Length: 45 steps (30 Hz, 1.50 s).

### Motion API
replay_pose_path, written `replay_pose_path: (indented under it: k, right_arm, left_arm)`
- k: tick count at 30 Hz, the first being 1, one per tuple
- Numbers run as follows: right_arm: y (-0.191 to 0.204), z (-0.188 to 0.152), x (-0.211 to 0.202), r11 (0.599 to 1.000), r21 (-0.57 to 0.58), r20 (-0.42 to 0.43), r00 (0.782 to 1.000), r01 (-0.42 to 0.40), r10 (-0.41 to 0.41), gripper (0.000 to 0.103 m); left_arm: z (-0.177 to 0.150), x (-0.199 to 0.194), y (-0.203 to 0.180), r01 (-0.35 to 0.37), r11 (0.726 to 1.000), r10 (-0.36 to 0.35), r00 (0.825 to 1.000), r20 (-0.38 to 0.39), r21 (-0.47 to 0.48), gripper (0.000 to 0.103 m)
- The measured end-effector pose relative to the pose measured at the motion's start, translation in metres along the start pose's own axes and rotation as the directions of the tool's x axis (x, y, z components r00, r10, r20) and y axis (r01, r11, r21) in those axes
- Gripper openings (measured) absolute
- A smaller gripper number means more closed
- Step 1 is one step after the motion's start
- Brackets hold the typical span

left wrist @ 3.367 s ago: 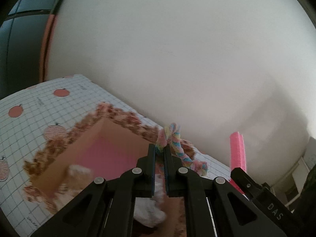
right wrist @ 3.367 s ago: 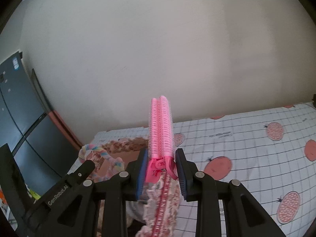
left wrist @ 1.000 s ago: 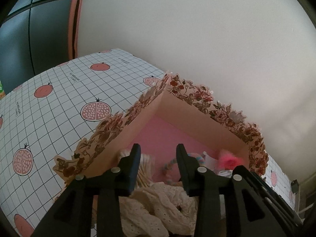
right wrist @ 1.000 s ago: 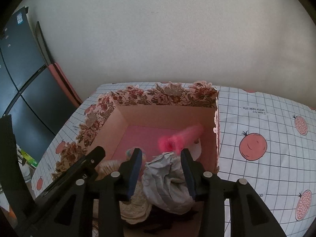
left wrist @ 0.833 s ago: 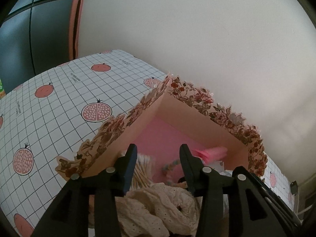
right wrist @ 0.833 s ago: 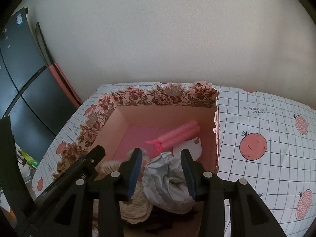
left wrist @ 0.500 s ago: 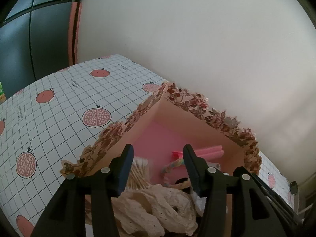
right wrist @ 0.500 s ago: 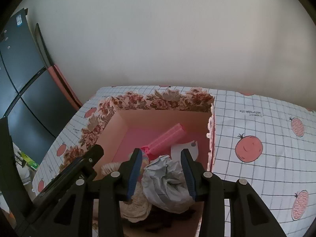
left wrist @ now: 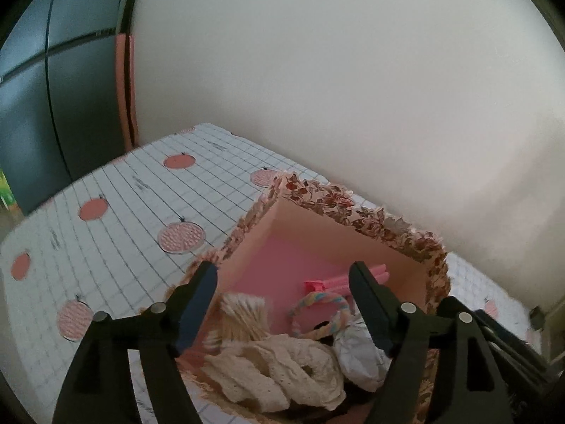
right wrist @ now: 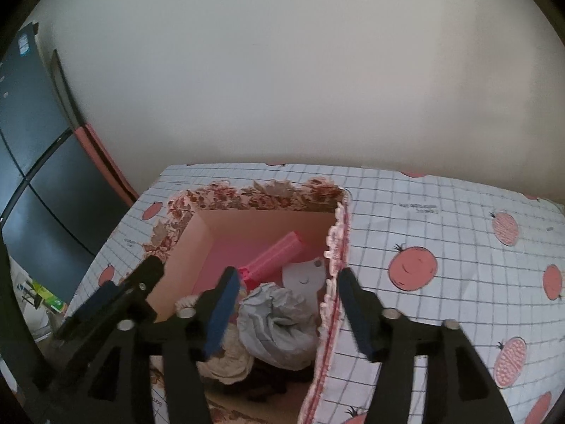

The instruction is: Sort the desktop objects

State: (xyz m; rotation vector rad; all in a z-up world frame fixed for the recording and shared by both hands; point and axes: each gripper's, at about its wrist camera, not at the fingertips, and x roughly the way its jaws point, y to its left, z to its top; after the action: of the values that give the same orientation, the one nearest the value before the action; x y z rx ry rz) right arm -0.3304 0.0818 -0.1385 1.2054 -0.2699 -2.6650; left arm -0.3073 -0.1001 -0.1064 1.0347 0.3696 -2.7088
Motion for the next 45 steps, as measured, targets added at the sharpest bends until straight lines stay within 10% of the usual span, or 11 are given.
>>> replay_pose_path:
  k: [16, 24, 45]
  right_arm:
    - [-0.022, -0.001, -0.021, 0.997, 0.066, -0.086, 0.996, 0.038, -0.032, 0.103]
    - [-0.037, -0.004, -0.030, 0.992, 0.117, -0.145, 0.989, 0.054, -0.036, 0.103]
    - [-0.046, -0.049, -0.109, 0.992, 0.102, -0.153, 0.987, 0.070, -0.054, 0.103]
  left_arm:
    - [0.018, -0.003, -0.004, -0.008, 0.989, 0.027, 0.991, -0.127, 0.148, 0.091]
    - [0.021, -0.009, 0.003, -0.043, 0.984, 0.075, 0.981, -0.181, 0.175, 0.094]
    - [-0.034, -0.085, -0.019, 0.138, 0.988, -0.112, 0.952, -0.283, 0.074, 0.102]
